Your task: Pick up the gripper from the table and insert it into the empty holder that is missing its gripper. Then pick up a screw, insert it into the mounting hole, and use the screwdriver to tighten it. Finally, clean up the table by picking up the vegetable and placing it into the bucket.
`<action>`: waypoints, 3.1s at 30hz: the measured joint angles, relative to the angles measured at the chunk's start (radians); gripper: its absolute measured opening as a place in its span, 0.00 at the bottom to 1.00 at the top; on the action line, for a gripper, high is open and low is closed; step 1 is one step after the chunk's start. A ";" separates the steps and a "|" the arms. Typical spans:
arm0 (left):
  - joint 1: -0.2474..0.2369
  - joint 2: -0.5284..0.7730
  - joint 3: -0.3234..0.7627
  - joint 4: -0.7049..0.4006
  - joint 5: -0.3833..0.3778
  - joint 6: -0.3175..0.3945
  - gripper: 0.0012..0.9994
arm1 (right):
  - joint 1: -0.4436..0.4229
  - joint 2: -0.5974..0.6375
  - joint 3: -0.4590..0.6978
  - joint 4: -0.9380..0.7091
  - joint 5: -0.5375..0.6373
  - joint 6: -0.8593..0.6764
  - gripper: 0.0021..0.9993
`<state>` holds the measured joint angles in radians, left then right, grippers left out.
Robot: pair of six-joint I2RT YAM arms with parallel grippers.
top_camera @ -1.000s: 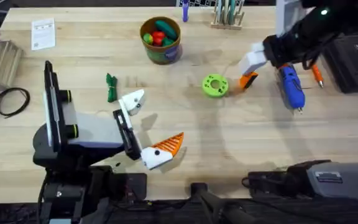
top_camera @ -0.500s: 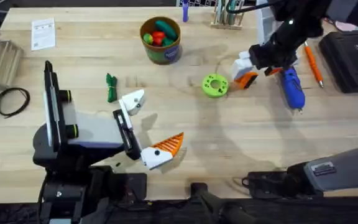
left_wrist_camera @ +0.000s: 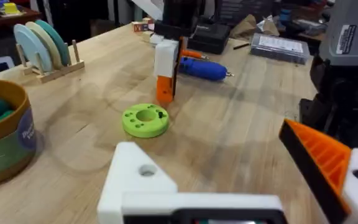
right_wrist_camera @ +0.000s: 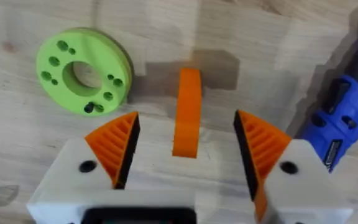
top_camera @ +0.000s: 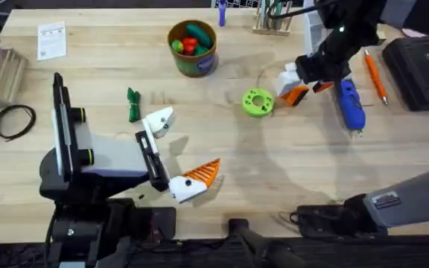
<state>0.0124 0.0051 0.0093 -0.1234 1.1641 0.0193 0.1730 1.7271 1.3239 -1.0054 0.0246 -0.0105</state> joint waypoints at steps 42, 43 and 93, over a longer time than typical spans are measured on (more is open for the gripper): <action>0.000 0.000 0.000 0.000 0.000 0.000 0.99 | 0.000 -0.347 0.002 -0.038 -0.101 0.097 0.01; 0.000 0.000 0.000 0.000 0.000 0.000 0.99 | 0.000 -0.364 0.002 -0.038 -0.124 0.099 0.01; 0.000 0.000 0.000 0.000 0.000 0.000 0.99 | 0.088 -0.038 -0.790 2.299 -1.473 1.534 0.01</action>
<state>0.0124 0.0053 0.0093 -0.1234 1.1641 0.0193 0.2612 1.6887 0.5343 1.2940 -1.4480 1.5238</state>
